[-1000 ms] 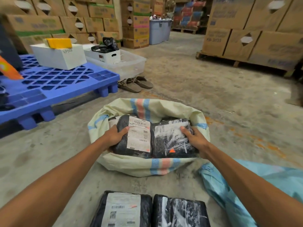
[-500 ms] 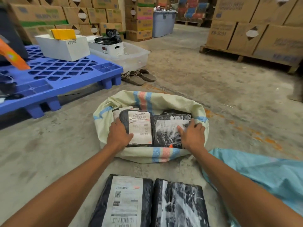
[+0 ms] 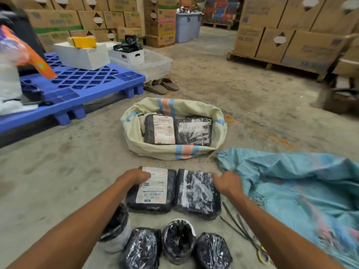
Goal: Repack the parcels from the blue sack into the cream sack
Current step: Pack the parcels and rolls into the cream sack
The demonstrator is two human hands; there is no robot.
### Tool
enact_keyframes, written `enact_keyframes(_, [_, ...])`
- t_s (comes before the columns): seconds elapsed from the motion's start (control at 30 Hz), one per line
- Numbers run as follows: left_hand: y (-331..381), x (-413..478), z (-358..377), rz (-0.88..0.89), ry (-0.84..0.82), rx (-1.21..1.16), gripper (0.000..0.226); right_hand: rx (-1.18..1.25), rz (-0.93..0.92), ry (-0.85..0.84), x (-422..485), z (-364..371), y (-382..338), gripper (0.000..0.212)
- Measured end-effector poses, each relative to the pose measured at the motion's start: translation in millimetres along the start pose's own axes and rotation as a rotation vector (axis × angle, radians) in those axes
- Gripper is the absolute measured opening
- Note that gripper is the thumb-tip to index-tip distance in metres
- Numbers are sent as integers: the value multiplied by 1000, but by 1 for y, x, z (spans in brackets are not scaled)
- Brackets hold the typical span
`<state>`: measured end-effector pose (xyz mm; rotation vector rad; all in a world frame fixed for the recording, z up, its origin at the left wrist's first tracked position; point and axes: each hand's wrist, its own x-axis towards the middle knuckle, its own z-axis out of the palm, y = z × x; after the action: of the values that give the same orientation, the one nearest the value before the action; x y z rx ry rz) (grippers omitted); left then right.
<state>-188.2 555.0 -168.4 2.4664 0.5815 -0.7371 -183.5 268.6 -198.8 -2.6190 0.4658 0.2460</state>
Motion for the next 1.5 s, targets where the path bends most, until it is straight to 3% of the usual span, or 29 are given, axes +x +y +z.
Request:
enact_keyframes(0.1, [-28,20,30,15,-98,-82,53,131,99,-124,-23,17,4,68])
enact_keyframes(0.2, [-66,90,54,-1,-9,-291,56,316,239,-174,-38,24,-4,69])
enact_keyframes(0.3, [-35,12,25,-52,-83,-511,40,558,327,-122,-42,30,-3,59])
enact_keyframes(0.33, [-31,4,20,-56,-112,-548,38,599,353,-114,-40,34,-1,64])
enact_keyframes(0.4, [-29,1,12,-49,-182,-634,40,610,353,-127,-30,49,5,100])
enact_keyframes(0.47, [-30,4,9,-33,-190,-739,53,686,380,-136,-30,56,-1,120])
enact_keyframes(0.63, [-15,-3,2,11,9,-793,43,713,281,-2,-33,44,-13,72])
enact_keyframes(0.73, [1,-4,-25,86,47,-929,38,854,160,-14,-12,8,-27,46])
enact_keyframes(0.9, [52,21,-107,223,13,-1044,37,920,-61,-76,61,-75,-78,38])
enact_keyframes(1.07, [97,76,-171,179,-18,-993,31,864,44,-324,148,-117,-138,34])
enact_keyframes(1.23, [111,155,-196,-15,-46,-953,36,802,225,-523,218,-115,-173,21])
enact_keyframes(1.37, [116,203,-194,-75,-38,-886,36,792,289,-550,265,-107,-194,18])
enact_keyframes(1.43, [126,220,-190,-67,28,-863,24,750,269,-502,285,-89,-202,17])
enact_keyframes(1.5, [131,237,-189,-7,86,-901,26,705,244,-435,298,-70,-207,16])
